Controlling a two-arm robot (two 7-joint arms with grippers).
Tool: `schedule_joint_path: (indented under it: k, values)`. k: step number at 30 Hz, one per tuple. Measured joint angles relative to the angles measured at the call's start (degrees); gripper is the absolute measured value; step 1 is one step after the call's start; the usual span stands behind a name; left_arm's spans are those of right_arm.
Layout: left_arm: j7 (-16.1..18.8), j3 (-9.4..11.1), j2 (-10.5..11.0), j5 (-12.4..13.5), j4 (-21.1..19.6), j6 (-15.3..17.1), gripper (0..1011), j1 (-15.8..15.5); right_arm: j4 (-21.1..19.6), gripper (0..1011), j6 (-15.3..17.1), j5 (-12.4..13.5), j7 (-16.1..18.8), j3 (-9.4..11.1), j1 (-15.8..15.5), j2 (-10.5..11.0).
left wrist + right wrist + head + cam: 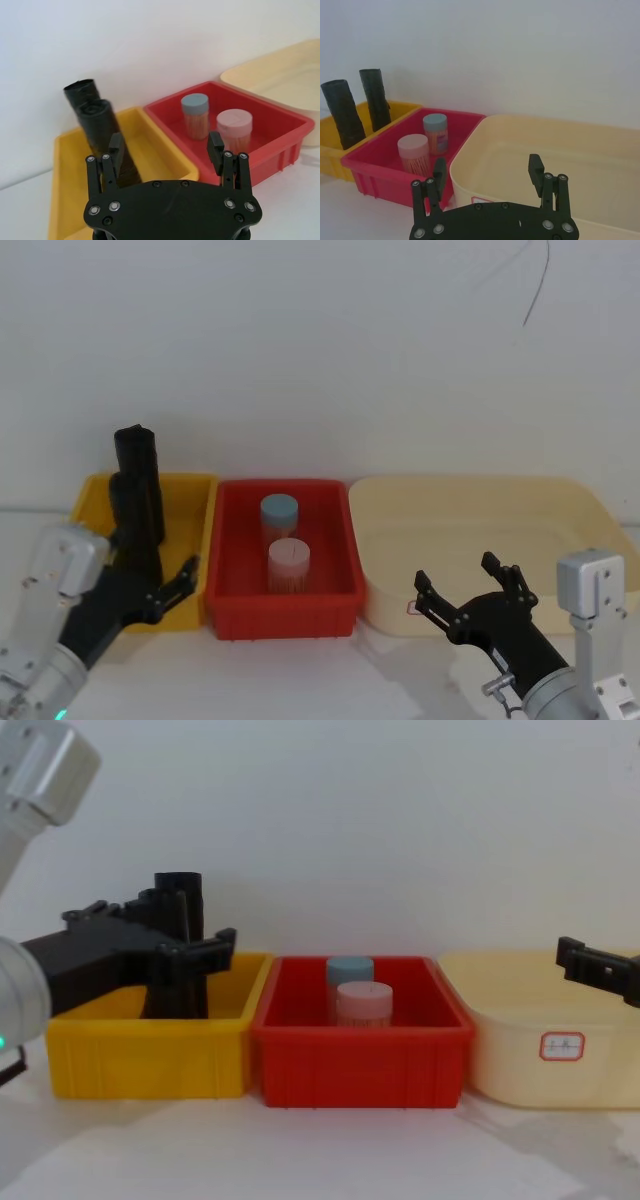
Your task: Pick up the garbage bag with the one hand and transfer it to the other hand.
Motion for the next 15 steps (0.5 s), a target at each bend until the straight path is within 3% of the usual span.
schedule_joint_path:
  k: [7, 15]
  values:
    - [-1.73, -2.21, 1.24, -2.1, 0.73, 0.38, 1001, 0.01, 0.0, 1001, 0.0, 0.0, 0.0, 0.0, 0.0, 0.0]
    - [-3.5, -3.95, 1.56, -4.07, 3.59, 2.56, 1001, -2.41, 0.0, 1001, 0.0, 0.0, 0.0, 0.0, 0.0, 0.0]
